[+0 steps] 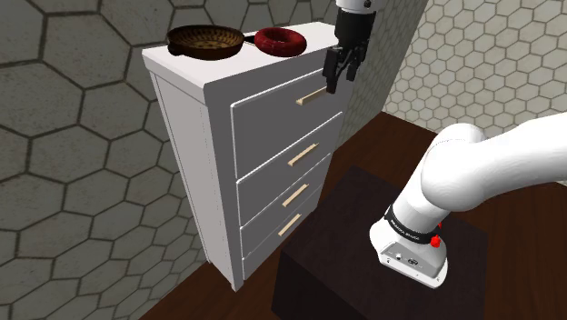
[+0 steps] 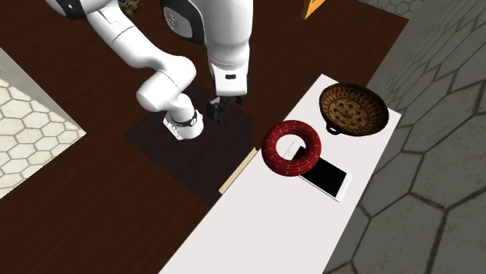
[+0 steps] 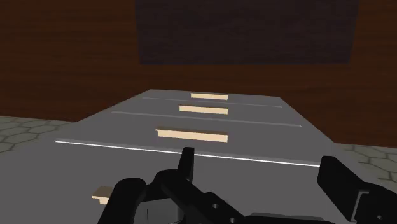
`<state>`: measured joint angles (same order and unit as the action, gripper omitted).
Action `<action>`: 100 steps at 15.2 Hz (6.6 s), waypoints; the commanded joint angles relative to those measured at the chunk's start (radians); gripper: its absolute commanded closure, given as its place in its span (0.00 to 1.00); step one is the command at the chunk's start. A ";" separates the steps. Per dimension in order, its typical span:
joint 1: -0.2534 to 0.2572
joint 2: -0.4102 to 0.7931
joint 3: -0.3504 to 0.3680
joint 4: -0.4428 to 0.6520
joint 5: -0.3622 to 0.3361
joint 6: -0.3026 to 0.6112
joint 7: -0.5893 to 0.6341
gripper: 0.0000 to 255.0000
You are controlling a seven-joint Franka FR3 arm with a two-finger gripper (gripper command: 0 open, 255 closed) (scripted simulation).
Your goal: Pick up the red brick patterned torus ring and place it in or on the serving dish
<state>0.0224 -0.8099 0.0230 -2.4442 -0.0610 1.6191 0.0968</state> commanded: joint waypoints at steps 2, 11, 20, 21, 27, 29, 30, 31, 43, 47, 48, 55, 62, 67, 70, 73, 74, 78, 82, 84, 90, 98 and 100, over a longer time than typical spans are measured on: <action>0.004 0.036 -0.004 0.031 0.001 0.012 -0.012 0.00; 0.045 0.340 -0.035 0.352 0.027 0.059 -0.126 0.00; 0.071 0.550 -0.047 0.603 0.062 0.062 -0.210 0.00; 0.071 0.548 -0.047 0.588 0.062 0.075 -0.210 0.00; 0.071 0.544 -0.047 0.522 0.062 0.137 -0.209 0.00; 0.071 0.544 -0.047 0.522 0.062 0.137 -0.209 0.00; 0.071 0.544 -0.047 0.522 0.062 0.137 -0.209 0.00; 0.071 0.544 -0.047 0.522 0.062 0.137 -0.209 0.00; 0.071 0.544 -0.047 0.522 0.062 0.137 -0.209 1.00; 0.071 0.554 -0.047 0.586 0.062 0.083 -0.209 1.00; 0.071 0.557 -0.047 0.603 0.062 0.069 -0.209 1.00; 0.071 0.585 -0.047 0.728 0.063 -0.028 -0.209 1.00; 0.071 0.626 -0.047 0.871 0.064 -0.130 -0.209 1.00; 0.080 0.676 -0.034 0.984 0.065 -0.193 -0.187 1.00; 0.109 0.743 0.004 1.061 0.061 -0.204 -0.121 1.00; 0.140 0.821 0.041 1.158 0.052 -0.222 -0.055 1.00; 0.152 0.851 0.052 1.196 0.047 -0.230 -0.034 1.00; 0.206 0.992 0.092 1.386 0.020 -0.282 0.049 1.00; 0.270 1.162 0.114 1.640 -0.017 -0.369 0.111 1.00; 0.261 1.114 0.113 1.533 -0.009 -0.310 0.111 1.00; 0.246 1.025 0.112 1.311 0.007 -0.176 0.110 1.00; 0.239 0.974 0.110 1.158 0.015 -0.074 0.109 1.00; 0.239 0.974 0.110 1.158 0.015 -0.074 0.109 1.00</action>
<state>0.2613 0.1641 0.1332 -1.2854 -0.0462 1.5443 0.2057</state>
